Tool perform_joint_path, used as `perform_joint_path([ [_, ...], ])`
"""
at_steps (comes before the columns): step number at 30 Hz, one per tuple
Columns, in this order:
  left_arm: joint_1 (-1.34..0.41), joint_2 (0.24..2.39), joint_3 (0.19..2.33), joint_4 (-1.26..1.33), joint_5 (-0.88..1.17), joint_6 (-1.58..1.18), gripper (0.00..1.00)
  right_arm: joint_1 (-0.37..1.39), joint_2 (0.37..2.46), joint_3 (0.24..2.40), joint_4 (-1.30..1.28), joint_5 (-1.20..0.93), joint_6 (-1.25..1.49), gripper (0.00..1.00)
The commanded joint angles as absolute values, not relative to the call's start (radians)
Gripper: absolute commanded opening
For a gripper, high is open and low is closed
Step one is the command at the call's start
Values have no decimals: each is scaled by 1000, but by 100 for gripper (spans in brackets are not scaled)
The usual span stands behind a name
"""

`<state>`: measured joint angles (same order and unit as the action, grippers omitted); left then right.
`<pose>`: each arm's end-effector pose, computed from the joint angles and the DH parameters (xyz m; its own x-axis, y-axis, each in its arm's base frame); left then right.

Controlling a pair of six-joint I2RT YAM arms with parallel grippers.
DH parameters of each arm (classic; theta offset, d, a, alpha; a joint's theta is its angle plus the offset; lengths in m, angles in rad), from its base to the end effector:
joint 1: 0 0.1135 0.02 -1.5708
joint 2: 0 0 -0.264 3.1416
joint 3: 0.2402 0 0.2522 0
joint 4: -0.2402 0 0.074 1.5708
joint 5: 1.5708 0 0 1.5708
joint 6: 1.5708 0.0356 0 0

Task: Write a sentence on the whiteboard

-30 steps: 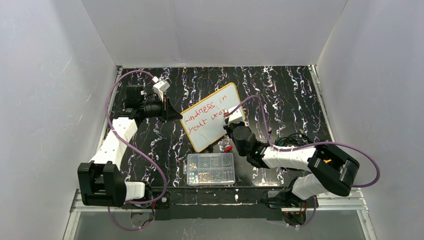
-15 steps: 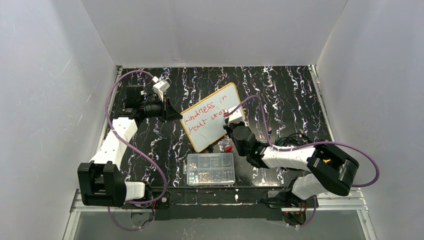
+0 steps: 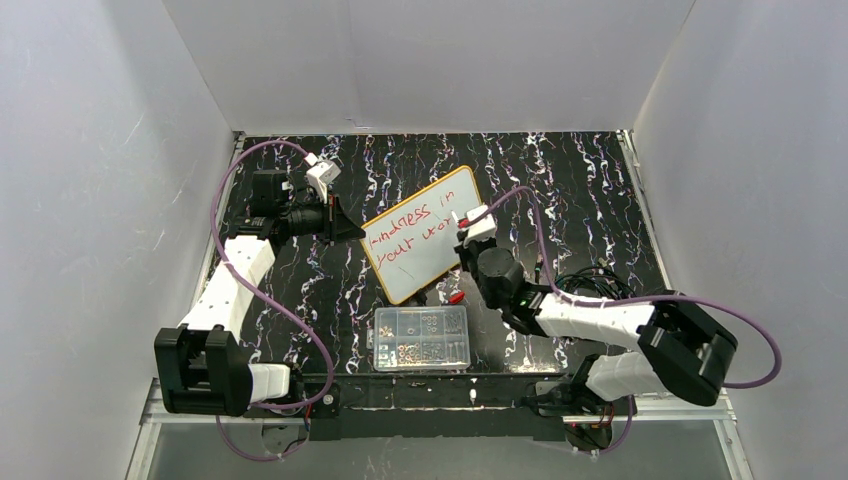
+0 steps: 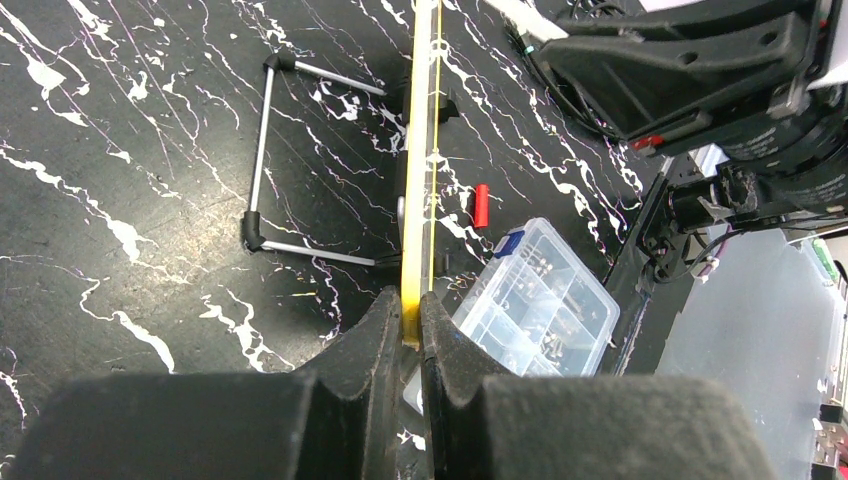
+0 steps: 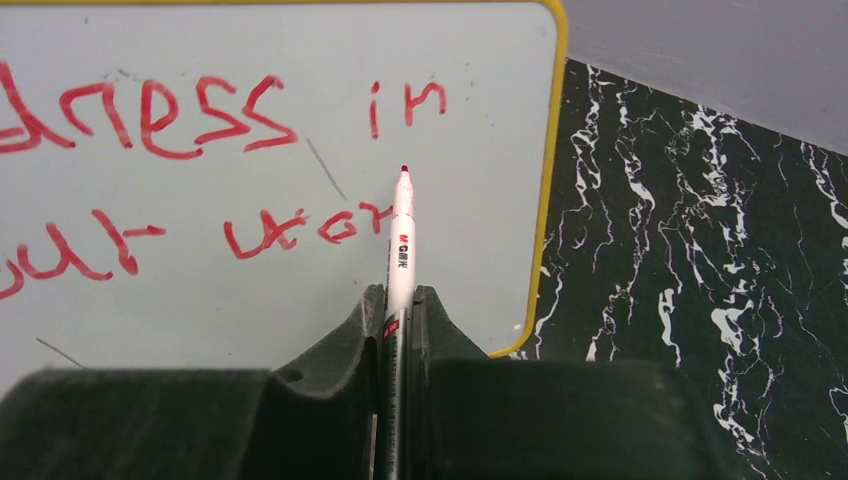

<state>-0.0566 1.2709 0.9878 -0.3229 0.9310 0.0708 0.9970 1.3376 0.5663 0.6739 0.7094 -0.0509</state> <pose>0.2702 -0.0439 0.3006 -0.5183 0.0717 -0.8522 0.7306 0.5551 -0.3976 0.1698 0.2200 0.2328 -0.0382 -0.1302 -0.9907 -0.2876 0.9509 -0.1139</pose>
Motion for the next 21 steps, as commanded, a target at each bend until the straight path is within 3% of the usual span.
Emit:
perform_joint_path([
  [1,-63,1224,982,-334,960,86,0,937,1278,551,670,646,-18,1],
  [8,-63,1226,981,-336,959,87,0,870,1275,542,663,528,-10,1],
  [21,-63,1227,982,-337,961,87,0,864,1329,569,670,509,-15,1],
])
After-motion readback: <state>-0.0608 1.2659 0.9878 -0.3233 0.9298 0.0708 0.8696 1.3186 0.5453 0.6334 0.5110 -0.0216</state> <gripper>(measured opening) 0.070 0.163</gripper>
